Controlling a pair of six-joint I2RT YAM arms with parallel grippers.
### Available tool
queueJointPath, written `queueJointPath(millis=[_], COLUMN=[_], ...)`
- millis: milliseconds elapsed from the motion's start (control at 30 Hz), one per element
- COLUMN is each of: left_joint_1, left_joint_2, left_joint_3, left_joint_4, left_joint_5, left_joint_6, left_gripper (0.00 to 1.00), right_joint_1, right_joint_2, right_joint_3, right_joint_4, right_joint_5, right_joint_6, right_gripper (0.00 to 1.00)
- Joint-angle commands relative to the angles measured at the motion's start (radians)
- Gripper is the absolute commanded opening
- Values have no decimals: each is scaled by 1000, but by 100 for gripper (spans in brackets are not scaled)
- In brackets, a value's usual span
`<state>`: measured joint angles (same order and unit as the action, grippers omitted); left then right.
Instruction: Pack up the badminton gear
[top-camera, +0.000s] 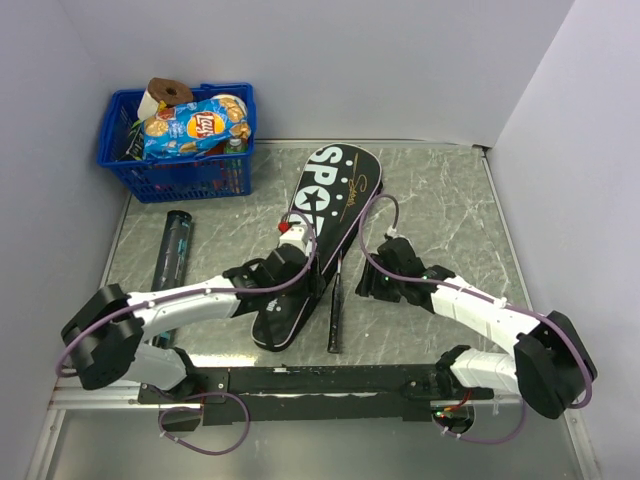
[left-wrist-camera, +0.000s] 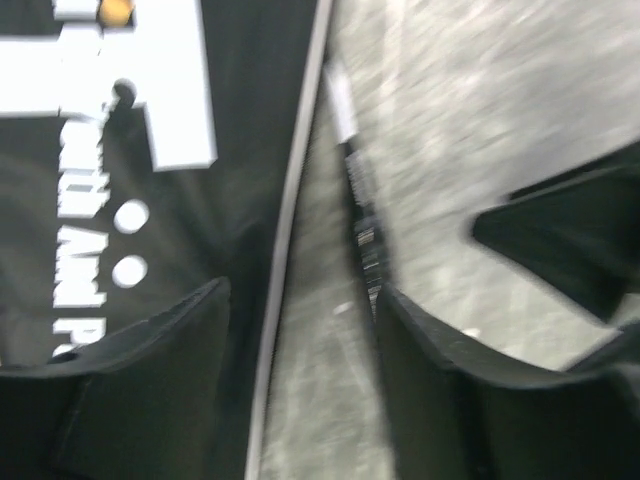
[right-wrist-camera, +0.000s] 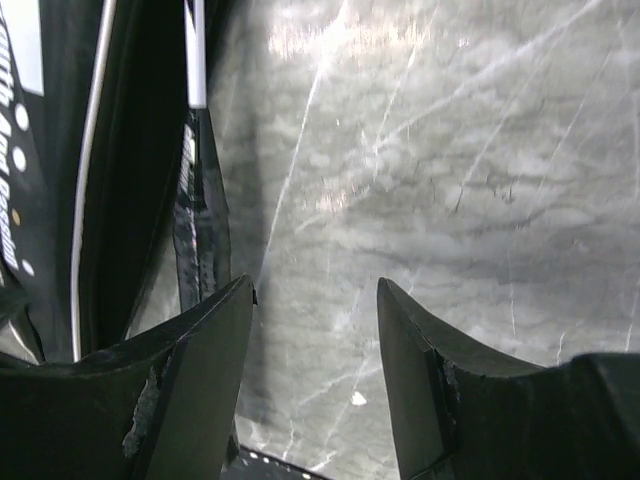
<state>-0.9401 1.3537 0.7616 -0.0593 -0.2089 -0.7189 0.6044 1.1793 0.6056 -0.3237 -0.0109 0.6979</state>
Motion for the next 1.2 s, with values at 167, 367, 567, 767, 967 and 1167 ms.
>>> queueJointPath(millis=[167, 367, 567, 767, 967, 1167], left_joint_1=[-75, -138, -172, -184, -187, -213], left_joint_2=[90, 157, 220, 236, 203, 180], left_joint_3=[34, 61, 96, 94, 99, 133], left_joint_4=[-128, -161, -198, -211, -229, -301], left_joint_5=[-128, -216, -291, -326, -339, -382], left_joint_6=[59, 78, 102, 121, 130, 148], left_gripper=[72, 69, 36, 6, 1, 53], right_joint_1=[5, 8, 26, 44, 55, 63], right_joint_2=[-75, -89, -90, -95, -110, -104], right_joint_3=[-76, -115, -138, -141, -129, -136], right_joint_4=[54, 84, 112, 114, 104, 126], right_joint_5=[-47, -81, -100, -92, -95, -110], right_joint_6=[12, 28, 58, 69, 77, 87], right_gripper=[61, 61, 61, 61, 60, 60])
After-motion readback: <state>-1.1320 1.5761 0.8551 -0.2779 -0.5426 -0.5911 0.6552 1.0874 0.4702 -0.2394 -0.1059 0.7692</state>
